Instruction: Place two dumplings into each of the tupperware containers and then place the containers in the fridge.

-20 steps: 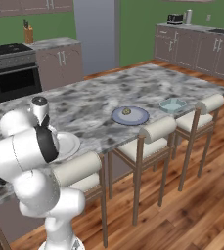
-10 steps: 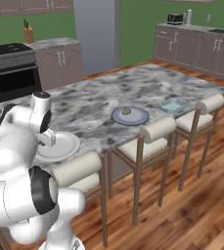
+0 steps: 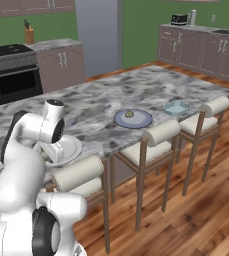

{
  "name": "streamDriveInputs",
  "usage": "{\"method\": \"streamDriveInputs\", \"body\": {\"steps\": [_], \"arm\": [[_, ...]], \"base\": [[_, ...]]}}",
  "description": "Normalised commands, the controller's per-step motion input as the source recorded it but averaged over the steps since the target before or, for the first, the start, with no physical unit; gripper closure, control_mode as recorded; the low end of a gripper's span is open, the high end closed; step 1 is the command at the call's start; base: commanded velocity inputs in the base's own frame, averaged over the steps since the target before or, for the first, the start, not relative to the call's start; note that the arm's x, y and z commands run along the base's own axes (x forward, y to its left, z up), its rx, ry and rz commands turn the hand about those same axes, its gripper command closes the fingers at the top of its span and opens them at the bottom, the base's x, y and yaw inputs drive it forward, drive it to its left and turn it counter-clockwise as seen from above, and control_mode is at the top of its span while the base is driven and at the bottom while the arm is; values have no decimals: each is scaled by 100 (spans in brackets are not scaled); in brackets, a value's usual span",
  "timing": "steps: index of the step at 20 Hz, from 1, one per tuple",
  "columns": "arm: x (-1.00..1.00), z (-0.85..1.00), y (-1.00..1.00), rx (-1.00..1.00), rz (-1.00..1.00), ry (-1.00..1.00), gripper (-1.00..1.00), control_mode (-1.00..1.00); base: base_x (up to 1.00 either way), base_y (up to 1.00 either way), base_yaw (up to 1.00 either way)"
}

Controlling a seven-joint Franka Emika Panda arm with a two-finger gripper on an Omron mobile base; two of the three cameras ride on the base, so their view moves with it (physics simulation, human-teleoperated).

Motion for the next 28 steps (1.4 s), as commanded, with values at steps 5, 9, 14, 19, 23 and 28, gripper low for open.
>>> {"method": "streamDriveInputs", "body": {"steps": [5,9,14,19,23,28], "arm": [[-27,0,-58,0,-21,8,100,-100],[-59,0,-14,-2,-13,-12,100,-100],[-4,0,0,-5,-1,-7,100,-100],[-4,0,0,-5,0,-6,100,-100],[0,0,0,0,0,0,100,100],[0,0,0,0,0,0,100,100]], "base": [[0,0,0],[0,0,0],[0,0,0],[0,0,0],[-41,0,0],[-57,-39,0]]}}
